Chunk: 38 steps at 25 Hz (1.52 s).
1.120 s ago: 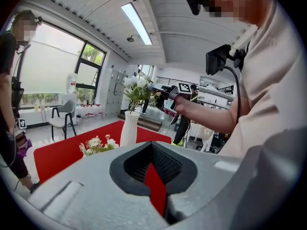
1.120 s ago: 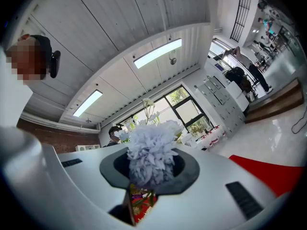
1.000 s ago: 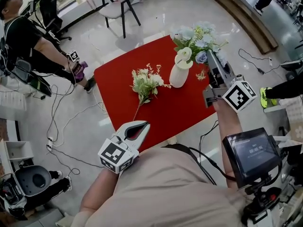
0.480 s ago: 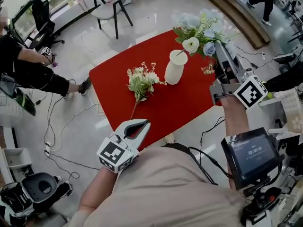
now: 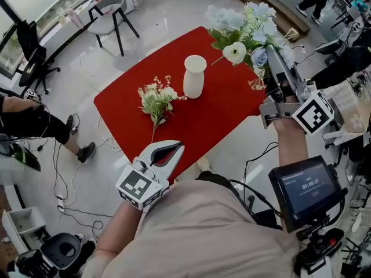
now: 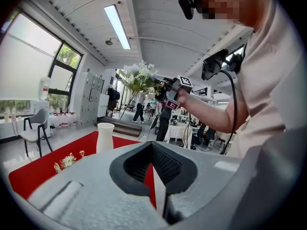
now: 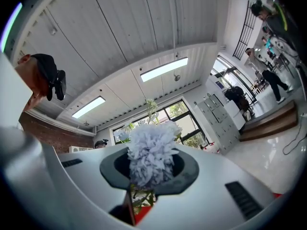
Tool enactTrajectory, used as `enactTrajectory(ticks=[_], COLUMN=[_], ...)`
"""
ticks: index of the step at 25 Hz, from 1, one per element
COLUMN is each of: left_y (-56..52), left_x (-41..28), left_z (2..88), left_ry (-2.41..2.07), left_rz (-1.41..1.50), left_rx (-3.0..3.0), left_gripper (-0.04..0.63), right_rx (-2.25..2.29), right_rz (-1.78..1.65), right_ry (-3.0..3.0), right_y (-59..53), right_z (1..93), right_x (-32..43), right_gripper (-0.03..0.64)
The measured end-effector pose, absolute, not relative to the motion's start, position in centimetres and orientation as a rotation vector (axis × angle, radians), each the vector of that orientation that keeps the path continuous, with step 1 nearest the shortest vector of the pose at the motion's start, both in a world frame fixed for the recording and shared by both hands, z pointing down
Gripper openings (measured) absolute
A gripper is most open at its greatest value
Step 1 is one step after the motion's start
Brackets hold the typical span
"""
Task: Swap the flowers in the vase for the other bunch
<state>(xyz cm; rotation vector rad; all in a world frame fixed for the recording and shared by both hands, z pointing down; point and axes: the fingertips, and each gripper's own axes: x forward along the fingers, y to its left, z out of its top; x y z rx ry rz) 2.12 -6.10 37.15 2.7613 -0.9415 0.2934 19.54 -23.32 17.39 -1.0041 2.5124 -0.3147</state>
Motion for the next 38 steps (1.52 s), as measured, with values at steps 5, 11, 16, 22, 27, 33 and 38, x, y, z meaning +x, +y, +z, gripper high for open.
enactTrajectory(ticks=[5, 11, 16, 22, 27, 33, 38], left_y=[-6.6, -6.4, -5.5, -7.0, -7.4, -7.9, -9.9], left_x=[4.8, 7.3, 7.9, 8.8, 8.8, 8.7, 8.6], left_z=[36.6, 37.6, 37.8, 38.0, 37.9, 37.8, 38.3], left_ry=[-0.835, -0.708, -0.648, -0.65, -0.678, -0.736, -0.81], left_rz=[0.299, 0.298, 0.298, 0.317, 0.315, 0.334, 0.348], left_rx=[2.804, 2.853, 2.868, 2.86, 2.852, 2.825, 2.797], left_gripper=[0.006, 0.008, 0.008, 0.006, 0.006, 0.006, 0.006], right_rx=[-1.102, -1.286, -1.444, -1.592, -1.689, -1.765, -1.771], right_rz=[-0.296, -0.329, -0.381, -0.469, -0.549, -0.647, -0.696], right_ry=[2.486, 2.463, 2.474, 2.53, 2.598, 2.635, 2.68], right_y=[-22.1, -20.9, -20.4, -23.3, -25.2, -28.3, -32.6], right_z=[17.2, 20.7, 24.2, 30.2, 35.3, 40.4, 43.9], right_x=[23.6, 28.1, 30.1, 31.4, 31.2, 31.4, 30.7], right_gripper=[0.083, 0.083, 0.081, 0.08, 0.08, 0.08, 0.08])
